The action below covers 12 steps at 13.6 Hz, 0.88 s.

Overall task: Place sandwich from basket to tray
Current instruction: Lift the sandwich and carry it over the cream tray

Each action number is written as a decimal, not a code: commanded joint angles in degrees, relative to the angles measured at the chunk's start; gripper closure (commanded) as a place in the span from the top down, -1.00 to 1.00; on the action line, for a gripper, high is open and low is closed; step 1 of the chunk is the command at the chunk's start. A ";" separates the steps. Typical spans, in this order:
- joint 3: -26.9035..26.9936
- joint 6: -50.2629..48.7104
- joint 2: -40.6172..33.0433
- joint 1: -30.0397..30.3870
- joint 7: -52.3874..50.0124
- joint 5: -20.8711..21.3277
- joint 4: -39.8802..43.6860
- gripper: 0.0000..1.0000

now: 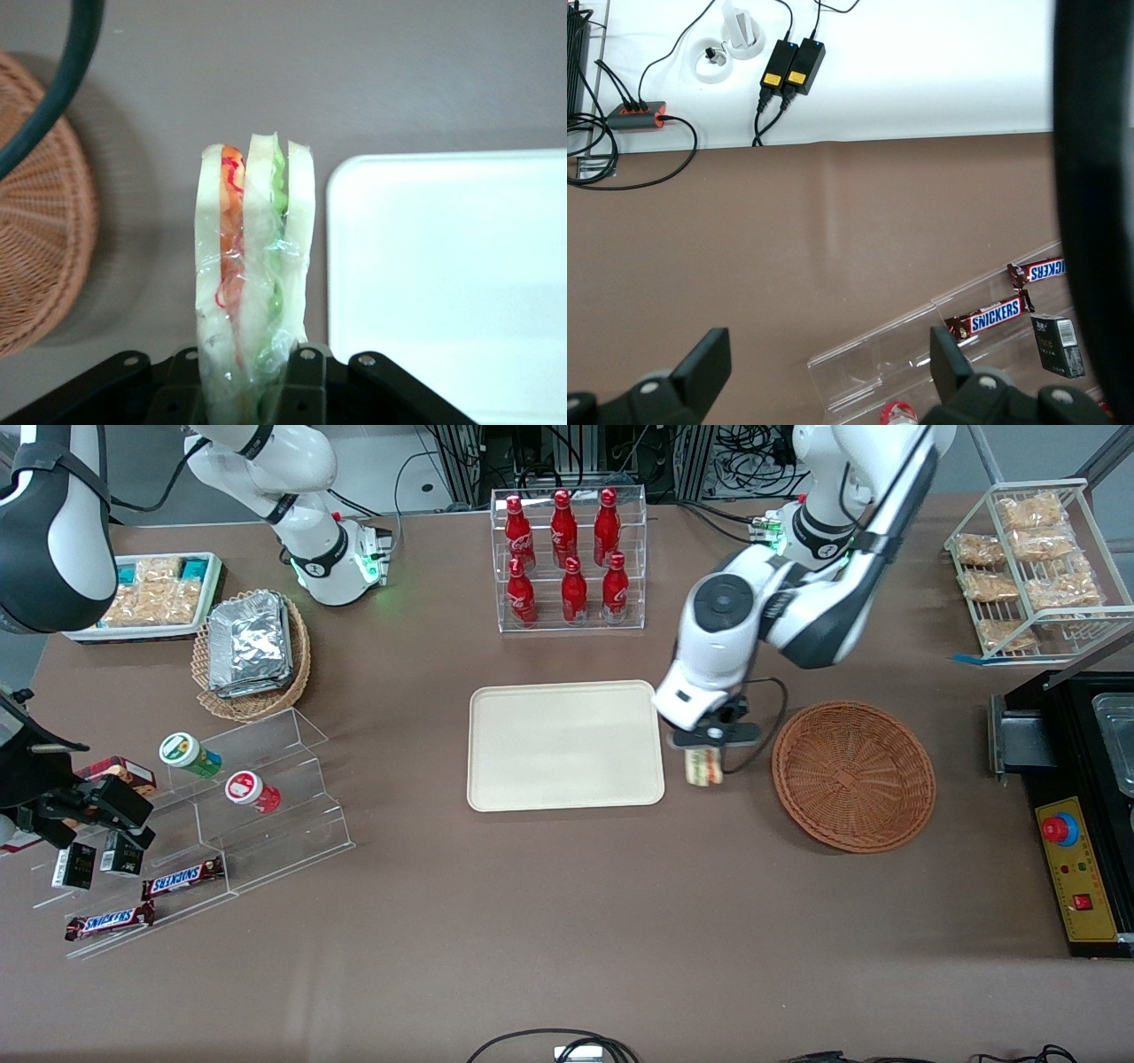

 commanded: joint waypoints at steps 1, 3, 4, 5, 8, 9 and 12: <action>0.51 -0.92 6.06 -3.85 1.20 4.81 4.79 -1.00; 0.42 -0.83 8.44 -5.96 1.02 6.50 5.76 -1.00; 0.42 -0.83 9.76 -7.28 0.50 6.59 6.55 -1.00; 0.42 -0.74 11.07 -8.16 0.06 6.50 7.42 -1.00; 0.42 -0.57 15.99 -10.62 -2.22 6.06 10.85 -1.00; 0.42 -0.13 17.66 -10.89 -2.92 6.24 11.90 -1.00; 0.42 1.01 19.61 -12.39 -4.69 6.50 12.27 -1.00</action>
